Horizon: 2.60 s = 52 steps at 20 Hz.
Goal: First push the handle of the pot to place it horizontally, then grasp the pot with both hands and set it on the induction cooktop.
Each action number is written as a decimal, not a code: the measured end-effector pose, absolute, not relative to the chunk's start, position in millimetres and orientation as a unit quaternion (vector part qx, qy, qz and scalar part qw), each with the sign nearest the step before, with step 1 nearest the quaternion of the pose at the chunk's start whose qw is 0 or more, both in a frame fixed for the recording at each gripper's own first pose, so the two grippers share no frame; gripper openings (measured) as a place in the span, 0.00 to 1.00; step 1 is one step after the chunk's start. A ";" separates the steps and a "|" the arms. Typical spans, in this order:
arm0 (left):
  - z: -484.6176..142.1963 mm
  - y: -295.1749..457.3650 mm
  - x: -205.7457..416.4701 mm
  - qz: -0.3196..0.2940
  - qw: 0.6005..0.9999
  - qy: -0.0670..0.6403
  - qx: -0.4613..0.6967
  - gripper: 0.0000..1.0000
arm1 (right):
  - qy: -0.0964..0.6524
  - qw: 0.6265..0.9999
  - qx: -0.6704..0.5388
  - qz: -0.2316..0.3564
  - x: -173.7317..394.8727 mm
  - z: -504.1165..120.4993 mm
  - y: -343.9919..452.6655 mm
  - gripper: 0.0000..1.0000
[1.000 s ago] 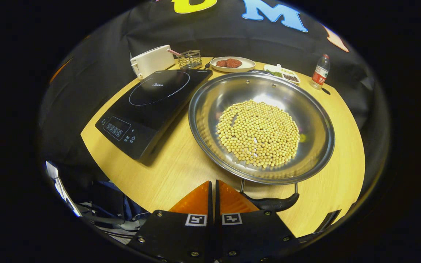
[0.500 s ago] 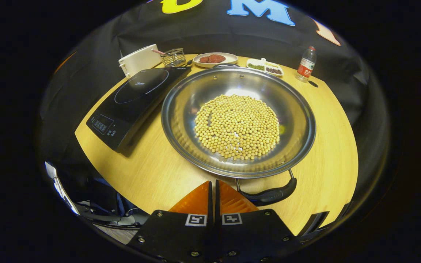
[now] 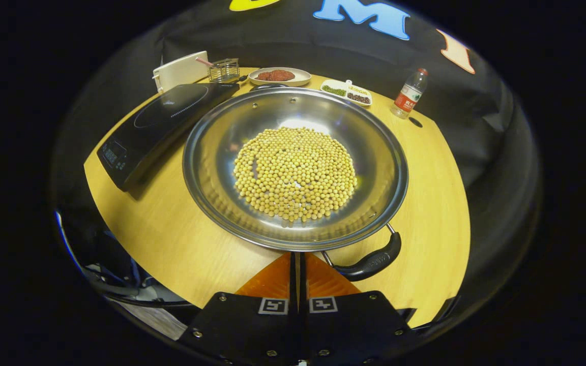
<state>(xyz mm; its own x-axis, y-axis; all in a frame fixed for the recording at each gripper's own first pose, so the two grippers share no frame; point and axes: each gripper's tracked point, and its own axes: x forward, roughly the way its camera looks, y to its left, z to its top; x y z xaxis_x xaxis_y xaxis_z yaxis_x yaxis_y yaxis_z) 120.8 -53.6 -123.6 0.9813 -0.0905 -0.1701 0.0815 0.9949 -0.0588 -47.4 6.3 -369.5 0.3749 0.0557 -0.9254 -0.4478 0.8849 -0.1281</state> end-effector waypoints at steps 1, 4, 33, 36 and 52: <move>-123.3 -54.4 121.8 -0.041 0.995 0.086 -0.026 0.99 | 0.534 0.807 -0.200 0.153 -43.2 -370.1 -1.2 0.01; -122.1 -52.2 124.5 -0.030 0.996 0.087 -0.022 0.99 | 0.527 0.810 -0.212 0.150 -30.3 -370.8 -12.2 0.01; -147.4 -81.8 119.2 -0.002 0.993 0.121 0.008 0.98 | 0.427 0.887 -0.173 0.018 86.1 -357.2 -91.9 0.01; -155.8 -89.8 121.6 -0.014 0.992 0.127 0.010 0.97 | 0.408 0.906 -0.112 0.020 82.8 -337.6 -87.9 0.01; -285.1 -160.3 163.4 -0.099 0.961 0.258 0.018 0.99 | 0.350 0.935 -0.023 0.052 104.6 -304.7 -69.2 0.97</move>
<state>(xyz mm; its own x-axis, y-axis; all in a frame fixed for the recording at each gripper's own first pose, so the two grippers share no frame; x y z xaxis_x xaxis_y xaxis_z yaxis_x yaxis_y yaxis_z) 163.4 -160.3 -285.1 0.8478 -0.1804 -0.4986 0.1985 0.9800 -0.0170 104.6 -69.2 -304.7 0.7489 0.0819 -0.6576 -0.1135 0.9935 -0.0055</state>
